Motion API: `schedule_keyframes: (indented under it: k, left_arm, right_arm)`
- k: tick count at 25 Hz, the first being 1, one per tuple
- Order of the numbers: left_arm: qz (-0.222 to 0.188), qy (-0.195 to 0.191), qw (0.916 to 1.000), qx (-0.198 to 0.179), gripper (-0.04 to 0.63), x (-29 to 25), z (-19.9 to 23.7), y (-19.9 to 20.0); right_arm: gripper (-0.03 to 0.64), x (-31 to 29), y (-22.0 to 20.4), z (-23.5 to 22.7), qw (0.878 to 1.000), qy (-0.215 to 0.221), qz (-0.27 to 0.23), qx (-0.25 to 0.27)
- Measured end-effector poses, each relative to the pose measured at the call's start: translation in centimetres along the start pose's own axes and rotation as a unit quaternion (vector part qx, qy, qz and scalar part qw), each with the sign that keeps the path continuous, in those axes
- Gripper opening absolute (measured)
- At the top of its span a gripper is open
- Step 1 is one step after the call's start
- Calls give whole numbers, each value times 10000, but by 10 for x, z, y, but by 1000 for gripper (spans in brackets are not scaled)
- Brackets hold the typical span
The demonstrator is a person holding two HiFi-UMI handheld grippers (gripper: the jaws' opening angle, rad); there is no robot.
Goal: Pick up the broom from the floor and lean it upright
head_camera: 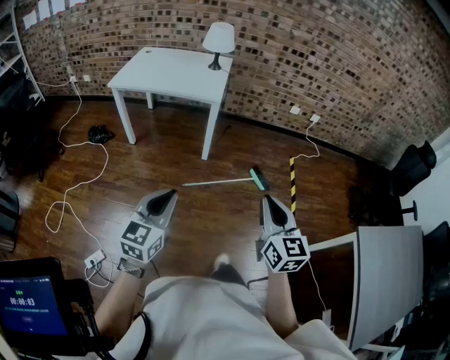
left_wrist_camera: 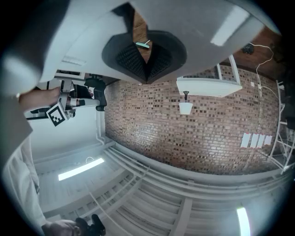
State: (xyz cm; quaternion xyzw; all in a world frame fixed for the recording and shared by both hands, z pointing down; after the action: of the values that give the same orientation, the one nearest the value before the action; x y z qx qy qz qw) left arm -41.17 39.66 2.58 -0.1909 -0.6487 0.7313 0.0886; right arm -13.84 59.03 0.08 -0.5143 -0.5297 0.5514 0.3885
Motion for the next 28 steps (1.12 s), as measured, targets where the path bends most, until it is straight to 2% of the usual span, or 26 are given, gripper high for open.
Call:
schedule_keyframes:
  k: [8,12,18,23,28]
  left_arm:
    - [69,45,10000,-37,0,-68,20,-4]
    - [117,259,9996,-21,0,-127,38,-4]
    - [119,548,9984,-103,0,-238,56,20]
    - [157,751,9969,-175,0,-328,69,37]
    - [264,884,9954,-258,0,-381,83,59]
  right_arm:
    - [12,-62,-9,-58,9997,56,13,-252]
    - [14,-113,-15,-107,9994,150,57,-301]
    - [12,-201,14,-188,9986,308,241,359]
    - [12,-271,31,-256,9972,540,315,404]
    - [14,-329,47,-302,9953,802,376,384]
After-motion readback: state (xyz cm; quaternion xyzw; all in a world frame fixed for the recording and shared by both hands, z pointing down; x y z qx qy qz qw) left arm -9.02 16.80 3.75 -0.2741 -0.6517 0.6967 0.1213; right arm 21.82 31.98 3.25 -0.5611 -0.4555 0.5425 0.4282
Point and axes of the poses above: the fingertips, and each gripper's own axes: x backward along the fingers, z to its left, y out of its top, the point moved 10 cm from there along x, backward along the fingers, and after that the axes turned 1 degree about z, right-handed, at the moved point
